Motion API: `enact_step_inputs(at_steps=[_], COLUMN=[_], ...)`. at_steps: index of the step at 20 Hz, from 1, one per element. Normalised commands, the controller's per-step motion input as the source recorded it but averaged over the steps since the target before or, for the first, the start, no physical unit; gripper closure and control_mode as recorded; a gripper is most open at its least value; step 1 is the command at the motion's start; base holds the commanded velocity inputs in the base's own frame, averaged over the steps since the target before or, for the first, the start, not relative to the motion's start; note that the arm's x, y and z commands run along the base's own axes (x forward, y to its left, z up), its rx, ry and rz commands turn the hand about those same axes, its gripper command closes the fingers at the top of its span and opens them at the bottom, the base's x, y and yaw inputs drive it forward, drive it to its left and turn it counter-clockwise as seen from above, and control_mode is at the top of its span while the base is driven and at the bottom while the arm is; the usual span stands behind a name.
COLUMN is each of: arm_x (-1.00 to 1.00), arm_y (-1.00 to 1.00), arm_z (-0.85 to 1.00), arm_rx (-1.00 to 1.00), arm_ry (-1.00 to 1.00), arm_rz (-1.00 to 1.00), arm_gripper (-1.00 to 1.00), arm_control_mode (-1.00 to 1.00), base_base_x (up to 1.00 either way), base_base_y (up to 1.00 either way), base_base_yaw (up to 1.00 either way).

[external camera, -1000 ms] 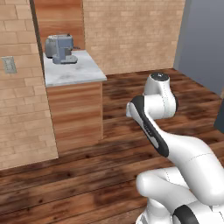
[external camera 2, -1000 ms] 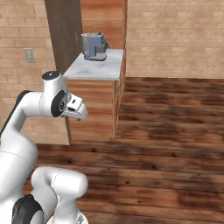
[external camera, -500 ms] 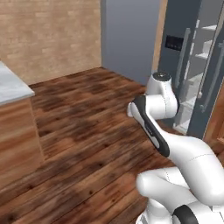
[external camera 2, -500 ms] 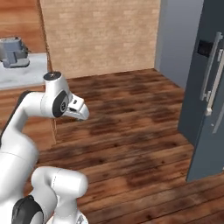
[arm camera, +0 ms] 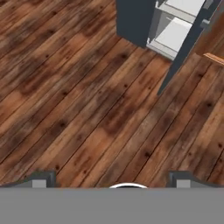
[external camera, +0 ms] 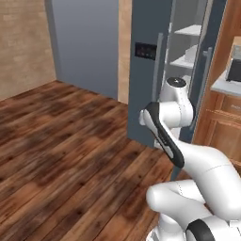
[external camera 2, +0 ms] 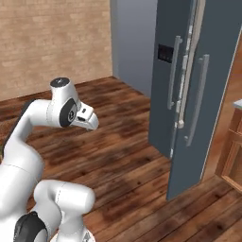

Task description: Grab the lemon wedge and onion from the fridge, place them in the blender, close the lid, and turn on the blender to create a marinade.

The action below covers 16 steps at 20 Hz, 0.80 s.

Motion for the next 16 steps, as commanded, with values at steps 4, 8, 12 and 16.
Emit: enact_step_inputs(at_steps=[4, 8, 12, 16], arm_x=[0.0, 0.0, 0.0, 0.0], arm_y=[0.0, 0.0, 0.0, 0.0], arm_z=[0.0, 0.0, 0.0, 0.0], arm_rx=[0.0, 0.0, 0.0, 0.0], arm_ry=[0.0, 0.0, 0.0, 0.0], arm_rz=[0.0, 0.0, 0.0, 0.0], arm_gripper=[-1.0, -1.0, -1.0, -1.0], arm_control_mode=[1.0, 1.0, 1.0, 1.0], base_base_x=[1.0, 1.0, 1.0, 0.98], base_base_y=[0.26, 0.26, 0.28, 0.25], base_base_yaw=[-0.37, -0.37, -0.4, -0.42])
